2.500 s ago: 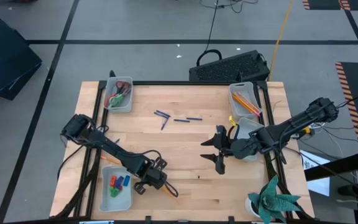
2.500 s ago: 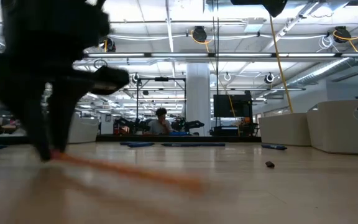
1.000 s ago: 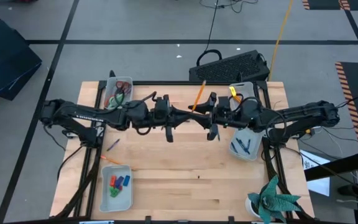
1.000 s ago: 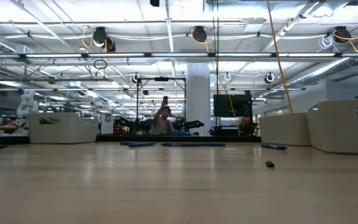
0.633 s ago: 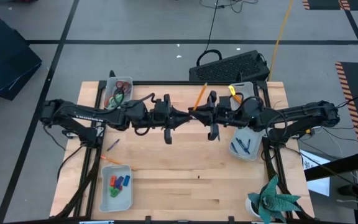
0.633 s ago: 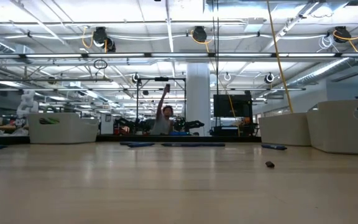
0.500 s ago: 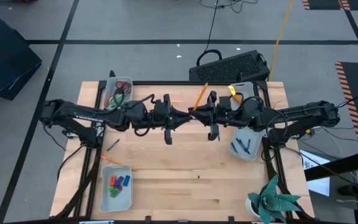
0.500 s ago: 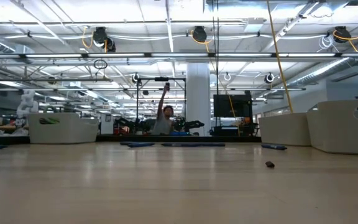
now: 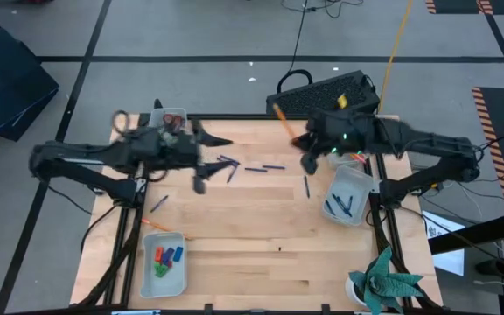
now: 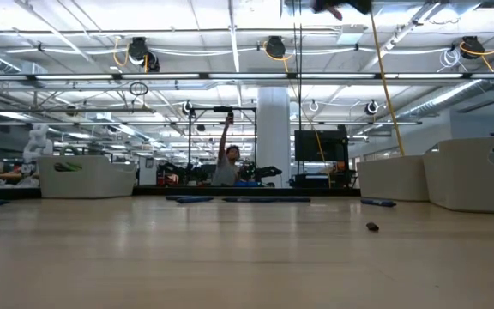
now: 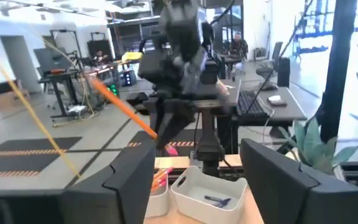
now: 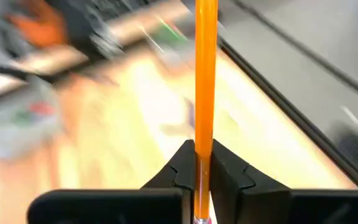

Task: Sort crayons/erasers/pens/pencils in bins
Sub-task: Put the orange pencil into the top right gray bin

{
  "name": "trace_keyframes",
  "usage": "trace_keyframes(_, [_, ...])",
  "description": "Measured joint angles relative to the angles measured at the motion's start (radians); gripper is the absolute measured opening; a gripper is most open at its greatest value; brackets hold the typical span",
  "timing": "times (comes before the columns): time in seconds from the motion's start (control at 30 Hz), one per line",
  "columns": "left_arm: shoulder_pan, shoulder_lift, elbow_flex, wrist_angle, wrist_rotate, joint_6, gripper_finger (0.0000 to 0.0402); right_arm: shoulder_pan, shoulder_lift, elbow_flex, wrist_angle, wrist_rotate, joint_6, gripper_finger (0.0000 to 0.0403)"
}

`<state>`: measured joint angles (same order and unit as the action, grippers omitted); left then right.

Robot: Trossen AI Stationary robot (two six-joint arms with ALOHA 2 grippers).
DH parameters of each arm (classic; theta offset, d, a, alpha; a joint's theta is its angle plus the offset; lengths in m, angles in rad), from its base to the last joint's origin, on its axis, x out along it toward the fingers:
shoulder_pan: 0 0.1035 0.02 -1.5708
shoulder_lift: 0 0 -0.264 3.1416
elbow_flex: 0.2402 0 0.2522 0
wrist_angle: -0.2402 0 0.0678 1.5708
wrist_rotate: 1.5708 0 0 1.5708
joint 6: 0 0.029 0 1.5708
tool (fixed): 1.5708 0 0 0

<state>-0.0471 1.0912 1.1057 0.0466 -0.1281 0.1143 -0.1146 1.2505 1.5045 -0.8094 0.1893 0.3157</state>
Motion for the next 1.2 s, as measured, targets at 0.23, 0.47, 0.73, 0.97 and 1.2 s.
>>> trace_keyframes(0.23, [0.000, -0.160, 0.000, -0.078, -0.150, -0.063, 0.0248, -0.244, 0.009, 0.013, -0.488, 0.017, 0.067, 0.0016])
trace_keyframes(0.47, [0.000, -0.182, 0.000, -0.082, -0.196, -0.098, 0.0248, -0.502, 0.014, -0.221, -0.653, -0.005, 0.043, 0.0016])
trace_keyframes(0.73, [0.000, -0.118, 0.000, -0.135, -0.126, -0.195, 0.0248, -0.620, 0.038, -0.489, -0.512, 0.037, -0.077, 0.0019])
trace_keyframes(0.97, [-0.012, -0.031, 0.000, -0.127, -0.046, -0.230, 0.0248, -0.637, 0.069, -0.538, -0.487, 0.144, -0.122, 0.0044])
trace_keyframes(1.2, [-0.021, 0.000, 0.000, -0.123, -0.045, -0.274, 0.0248, -0.636, 0.068, -0.537, -0.429, 0.125, -0.144, 0.0099])
